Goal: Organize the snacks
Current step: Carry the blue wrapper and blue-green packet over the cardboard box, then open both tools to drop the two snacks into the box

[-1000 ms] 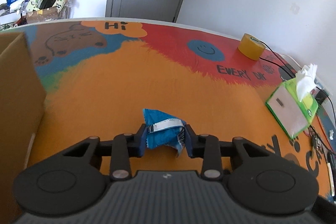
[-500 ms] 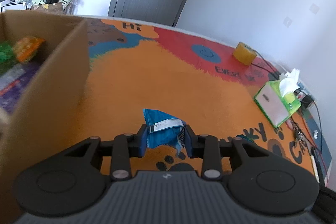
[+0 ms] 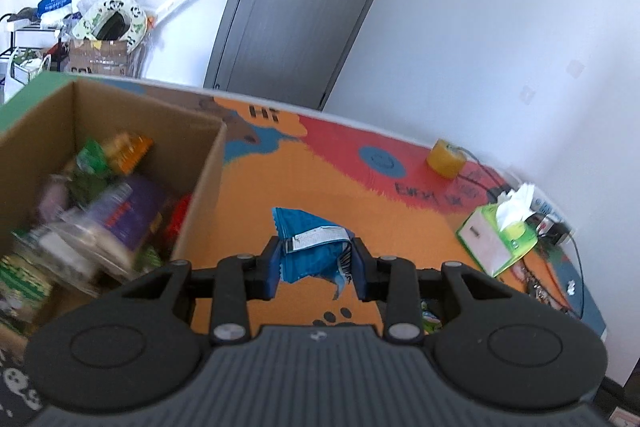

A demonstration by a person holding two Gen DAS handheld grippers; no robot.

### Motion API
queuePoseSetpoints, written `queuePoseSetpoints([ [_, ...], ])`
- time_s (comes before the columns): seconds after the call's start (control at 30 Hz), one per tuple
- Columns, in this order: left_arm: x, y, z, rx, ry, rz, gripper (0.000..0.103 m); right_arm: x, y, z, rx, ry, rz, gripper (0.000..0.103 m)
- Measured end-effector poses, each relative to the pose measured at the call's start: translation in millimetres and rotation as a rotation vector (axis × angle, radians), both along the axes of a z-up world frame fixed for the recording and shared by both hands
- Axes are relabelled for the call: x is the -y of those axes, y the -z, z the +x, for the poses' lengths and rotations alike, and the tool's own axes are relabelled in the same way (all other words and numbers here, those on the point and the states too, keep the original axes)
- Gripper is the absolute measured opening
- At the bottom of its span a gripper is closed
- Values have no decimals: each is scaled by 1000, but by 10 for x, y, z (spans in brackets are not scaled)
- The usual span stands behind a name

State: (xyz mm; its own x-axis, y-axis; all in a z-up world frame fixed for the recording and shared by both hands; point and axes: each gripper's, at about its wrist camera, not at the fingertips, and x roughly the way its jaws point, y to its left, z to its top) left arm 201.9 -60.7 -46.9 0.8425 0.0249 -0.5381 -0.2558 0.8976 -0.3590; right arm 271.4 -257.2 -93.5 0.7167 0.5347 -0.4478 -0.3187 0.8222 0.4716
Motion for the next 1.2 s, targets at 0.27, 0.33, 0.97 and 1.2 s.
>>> queuePoseSetpoints([
  [0.27,-209,-211,-259,53,-31,9,34,-173,-214,-173,55,-49,15,22],
  [0.33,-278,-246,-322,61,-40,14,34,-239,-252,-206,67,-69,18,22],
  [0.97,-908,-400,-741,87,-137,25,34,-884,-516,-413,127,-213,14,22],
  [1.2,-1134,-365,-824,78,-164,15,34,-1106,-553,-453,132,-258,4,22],
])
